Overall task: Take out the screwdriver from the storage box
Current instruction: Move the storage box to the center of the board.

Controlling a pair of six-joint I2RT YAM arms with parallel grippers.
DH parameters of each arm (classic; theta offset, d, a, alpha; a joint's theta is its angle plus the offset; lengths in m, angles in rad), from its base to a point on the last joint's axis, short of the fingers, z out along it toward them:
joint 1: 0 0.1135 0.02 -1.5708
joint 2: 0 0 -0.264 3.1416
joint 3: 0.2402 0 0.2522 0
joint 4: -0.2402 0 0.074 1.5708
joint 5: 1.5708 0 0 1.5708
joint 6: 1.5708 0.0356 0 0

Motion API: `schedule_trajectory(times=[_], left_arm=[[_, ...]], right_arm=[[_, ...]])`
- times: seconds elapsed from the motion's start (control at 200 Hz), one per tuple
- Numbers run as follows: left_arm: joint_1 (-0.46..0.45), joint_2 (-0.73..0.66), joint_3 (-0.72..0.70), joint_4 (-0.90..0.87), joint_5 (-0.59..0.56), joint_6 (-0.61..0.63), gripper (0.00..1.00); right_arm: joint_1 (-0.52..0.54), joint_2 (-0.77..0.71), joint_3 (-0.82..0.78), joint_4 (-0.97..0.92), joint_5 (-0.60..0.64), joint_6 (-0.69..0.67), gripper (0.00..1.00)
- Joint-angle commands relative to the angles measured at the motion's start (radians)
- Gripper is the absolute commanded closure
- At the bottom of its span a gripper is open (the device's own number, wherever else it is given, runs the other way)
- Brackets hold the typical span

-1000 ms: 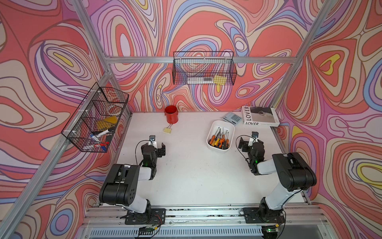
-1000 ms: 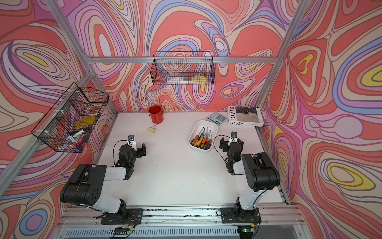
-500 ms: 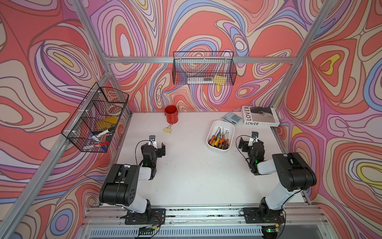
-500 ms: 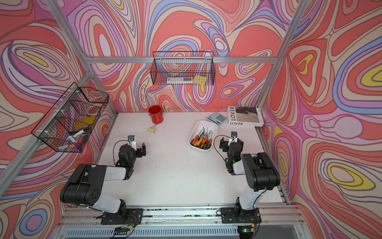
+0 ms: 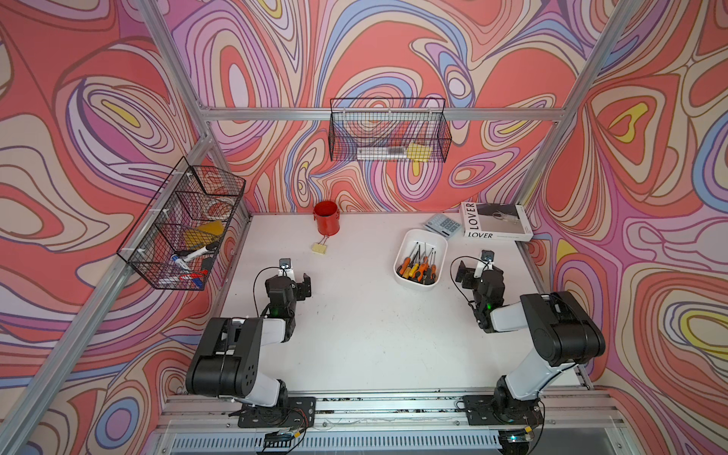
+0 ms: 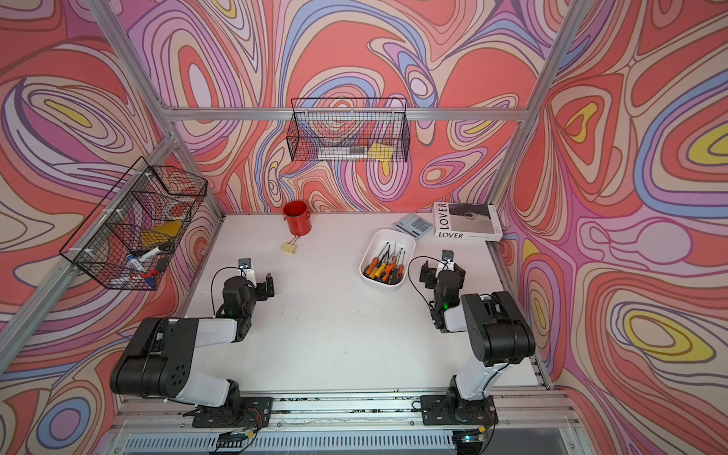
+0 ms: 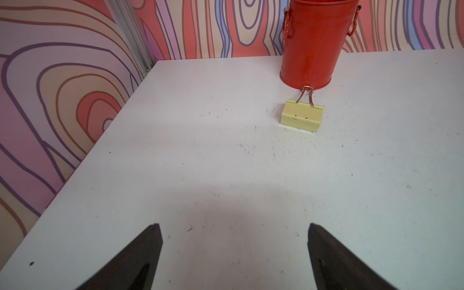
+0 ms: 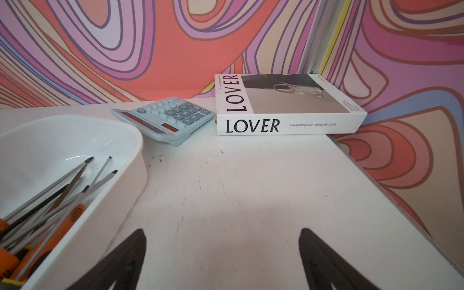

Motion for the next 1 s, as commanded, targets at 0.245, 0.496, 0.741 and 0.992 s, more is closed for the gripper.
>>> schedule_trajectory(times=[0.245,0.496,0.741,0.992], left_arm=[[-0.005,-0.369,0.25,-0.418,-0.024,0.021,0.01],[-0.005,-0.438,0.404,-0.628,0.091,-0.022,0.01],[-0.042,-0.445,0.493,-0.789,0.069,-0.131,0.01],[-0.12,-0.429,0.495,-0.822,0.096,-0.216,0.01]], right_arm=[[0.01,-0.025,-0.013,0.028,0.036,0.002,0.03],[0.022,-0.234,0.034,-0.208,-0.044,-0.049,0.03],[0.041,-0.392,0.257,-0.739,-0.016,0.044,0.02],[0.056,-0.352,0.424,-1.059,-0.128,0.228,0.05]])
